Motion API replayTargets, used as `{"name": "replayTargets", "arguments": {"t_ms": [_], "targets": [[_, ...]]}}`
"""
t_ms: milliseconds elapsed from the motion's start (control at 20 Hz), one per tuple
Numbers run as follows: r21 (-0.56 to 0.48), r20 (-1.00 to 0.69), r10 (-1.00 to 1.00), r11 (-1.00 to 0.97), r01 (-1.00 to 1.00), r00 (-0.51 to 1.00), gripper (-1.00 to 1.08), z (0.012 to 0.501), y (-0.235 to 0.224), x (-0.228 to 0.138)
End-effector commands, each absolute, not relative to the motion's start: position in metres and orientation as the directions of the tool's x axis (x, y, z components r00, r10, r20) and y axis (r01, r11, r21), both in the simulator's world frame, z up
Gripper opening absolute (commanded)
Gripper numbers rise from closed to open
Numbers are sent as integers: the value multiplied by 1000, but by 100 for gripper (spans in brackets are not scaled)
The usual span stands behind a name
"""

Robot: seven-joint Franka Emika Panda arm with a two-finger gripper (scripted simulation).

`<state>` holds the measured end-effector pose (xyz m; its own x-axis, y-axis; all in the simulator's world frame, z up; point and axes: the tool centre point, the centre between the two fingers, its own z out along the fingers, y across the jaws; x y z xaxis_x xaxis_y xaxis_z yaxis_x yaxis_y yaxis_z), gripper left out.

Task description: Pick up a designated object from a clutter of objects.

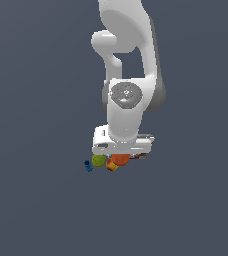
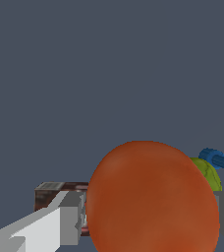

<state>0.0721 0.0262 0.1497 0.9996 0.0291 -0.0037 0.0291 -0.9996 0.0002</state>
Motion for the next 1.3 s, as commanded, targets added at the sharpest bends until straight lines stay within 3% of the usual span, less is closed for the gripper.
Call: {"name": "replayTargets", "arguments": {"t_ms": [0,1250], "targets": [[0,-1,29,-1000,29,1000,-100,169,18,60],[-3,0,29,-1000,29,1000,-100,374,-68,-74]]}}
